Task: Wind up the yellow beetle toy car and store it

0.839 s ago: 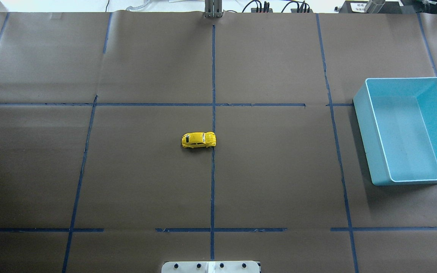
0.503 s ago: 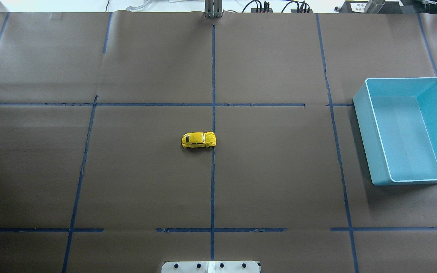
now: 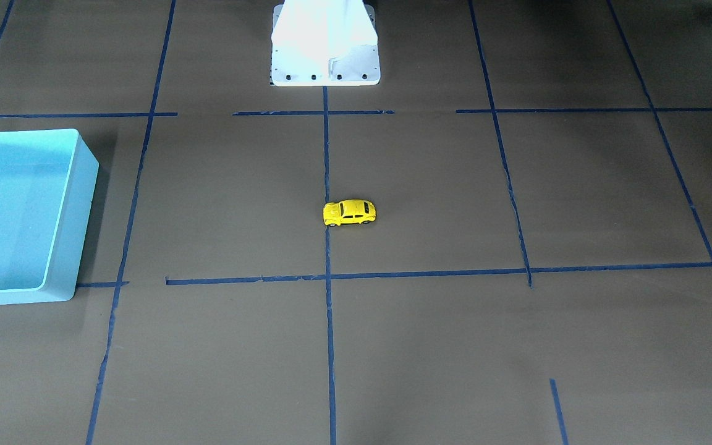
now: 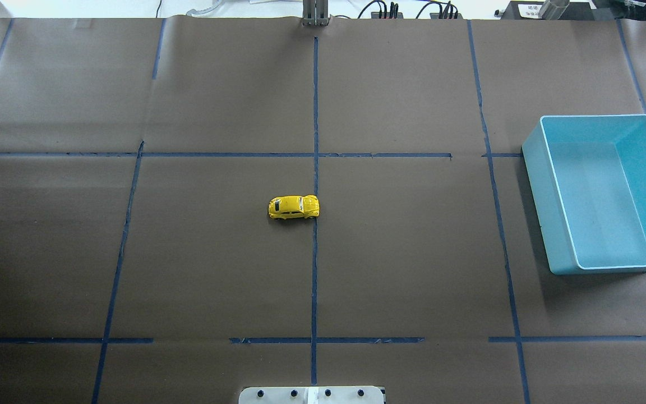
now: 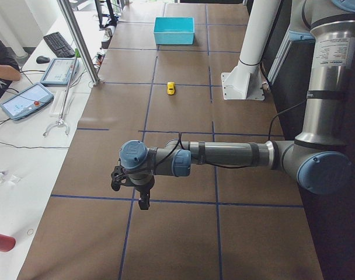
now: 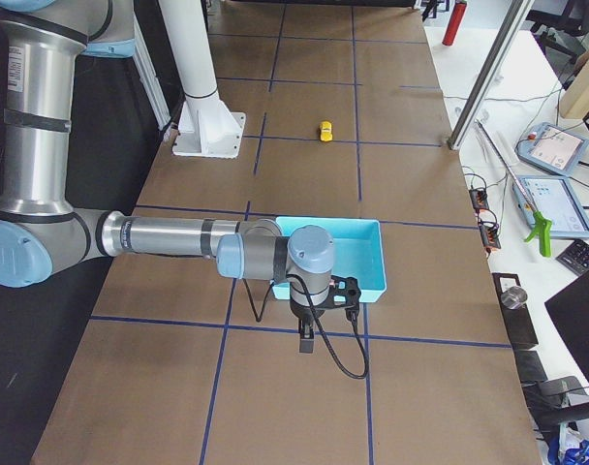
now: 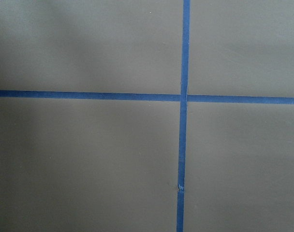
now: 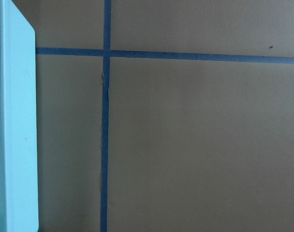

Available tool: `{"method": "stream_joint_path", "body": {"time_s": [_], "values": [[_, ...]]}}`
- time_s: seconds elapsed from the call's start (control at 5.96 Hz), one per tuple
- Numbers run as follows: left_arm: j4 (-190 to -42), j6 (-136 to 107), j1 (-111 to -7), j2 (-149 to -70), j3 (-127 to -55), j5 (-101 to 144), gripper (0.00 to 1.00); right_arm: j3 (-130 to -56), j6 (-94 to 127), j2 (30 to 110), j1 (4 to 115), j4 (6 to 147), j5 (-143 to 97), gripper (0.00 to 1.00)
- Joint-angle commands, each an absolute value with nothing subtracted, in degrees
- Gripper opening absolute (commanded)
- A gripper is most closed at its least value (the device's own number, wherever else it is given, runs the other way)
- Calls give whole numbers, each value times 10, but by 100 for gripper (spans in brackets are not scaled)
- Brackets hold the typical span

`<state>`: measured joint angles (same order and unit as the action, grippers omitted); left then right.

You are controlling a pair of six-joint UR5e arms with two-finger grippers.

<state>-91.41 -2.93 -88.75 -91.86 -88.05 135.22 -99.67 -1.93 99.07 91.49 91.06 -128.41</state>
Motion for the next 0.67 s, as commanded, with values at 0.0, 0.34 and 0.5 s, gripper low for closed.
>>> {"method": "stream_joint_path", "body": {"time_s": [0.0, 0.34, 0.5], "values": [[-914, -29, -882, -924, -892, 1352, 100, -997, -19, 991, 915, 911, -1284, 100], [-913, -30, -805, -927, -969, 1348, 100, -998, -19, 993, 915, 911, -1284, 100], [-913, -31, -777, -946, -992, 1352, 100, -998, -19, 993, 915, 911, -1284, 100]]}}
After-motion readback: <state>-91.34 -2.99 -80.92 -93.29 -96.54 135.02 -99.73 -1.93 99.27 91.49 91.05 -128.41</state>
